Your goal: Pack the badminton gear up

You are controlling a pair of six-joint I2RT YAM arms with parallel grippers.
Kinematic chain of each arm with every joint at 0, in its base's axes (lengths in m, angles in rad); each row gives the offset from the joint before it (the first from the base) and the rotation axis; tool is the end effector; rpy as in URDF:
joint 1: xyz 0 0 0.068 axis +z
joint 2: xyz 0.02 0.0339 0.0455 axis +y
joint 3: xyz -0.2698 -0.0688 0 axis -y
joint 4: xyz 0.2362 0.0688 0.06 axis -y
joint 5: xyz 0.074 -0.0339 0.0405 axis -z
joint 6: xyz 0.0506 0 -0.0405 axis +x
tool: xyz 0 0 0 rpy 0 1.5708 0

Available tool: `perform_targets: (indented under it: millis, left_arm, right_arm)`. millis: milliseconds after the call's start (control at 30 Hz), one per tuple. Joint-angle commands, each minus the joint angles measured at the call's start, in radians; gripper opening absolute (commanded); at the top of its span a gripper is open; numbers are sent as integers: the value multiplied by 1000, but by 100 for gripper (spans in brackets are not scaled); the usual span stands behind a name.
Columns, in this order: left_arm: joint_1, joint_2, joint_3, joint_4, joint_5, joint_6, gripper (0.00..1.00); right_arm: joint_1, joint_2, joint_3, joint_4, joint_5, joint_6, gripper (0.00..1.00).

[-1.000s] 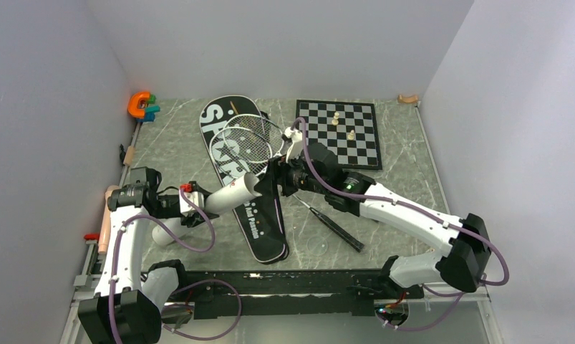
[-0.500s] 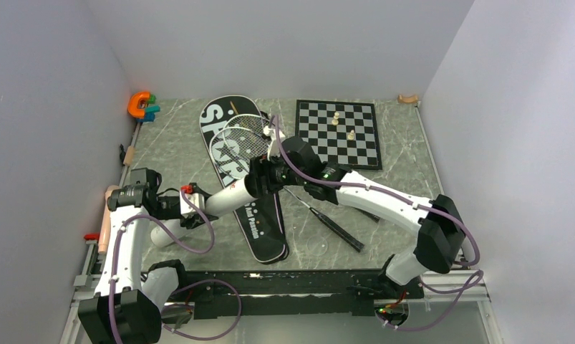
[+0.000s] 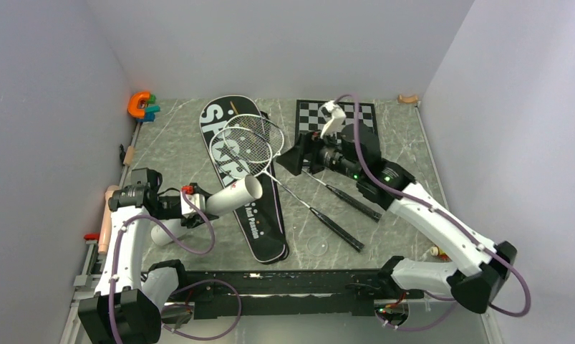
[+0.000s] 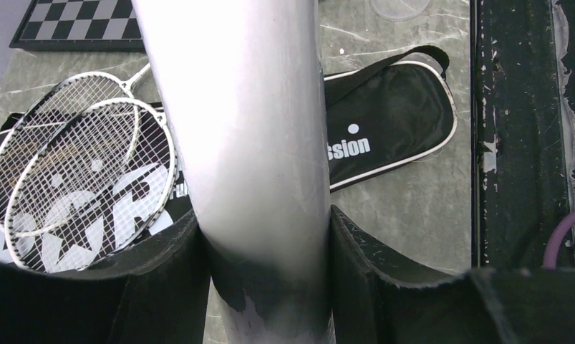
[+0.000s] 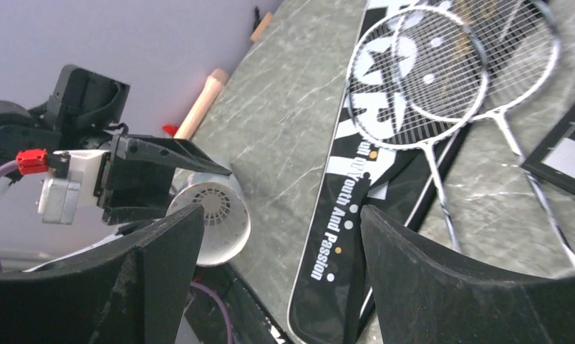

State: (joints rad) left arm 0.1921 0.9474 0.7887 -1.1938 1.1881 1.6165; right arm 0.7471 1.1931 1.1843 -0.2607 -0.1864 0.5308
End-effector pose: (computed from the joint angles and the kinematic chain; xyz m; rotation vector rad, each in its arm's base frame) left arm 0.1320 -0.0221 0.2638 1.4177 1.4158 -0.6623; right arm 0.1965 0.1948 0.3893 -0.3516 1.9412 1.0409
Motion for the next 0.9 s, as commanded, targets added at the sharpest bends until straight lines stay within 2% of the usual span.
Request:
perform_targets:
  millis: [0,167,333,633,867]
  left_arm:
    - [-1,-2,-13,68,24,-51,40]
    - [-1,-21,-38,122,-3,-114,40]
    - [-1,-30,-42,146,-11,-148,39]
    - [-1,-38,-53,136,-12,-140,39]
    - [-1,-41,-59,131,-10,-134,39]
  right_arm:
    - [3,-38,-48,-186,160,-6,82]
    - [24,-9,-211,-345,317,95,76]
    - [112,-6,-362,-369,376,209,73]
    - [149,-65,-494,-369,390,314,66]
    - [170,-75,-581,-326,365,358,55]
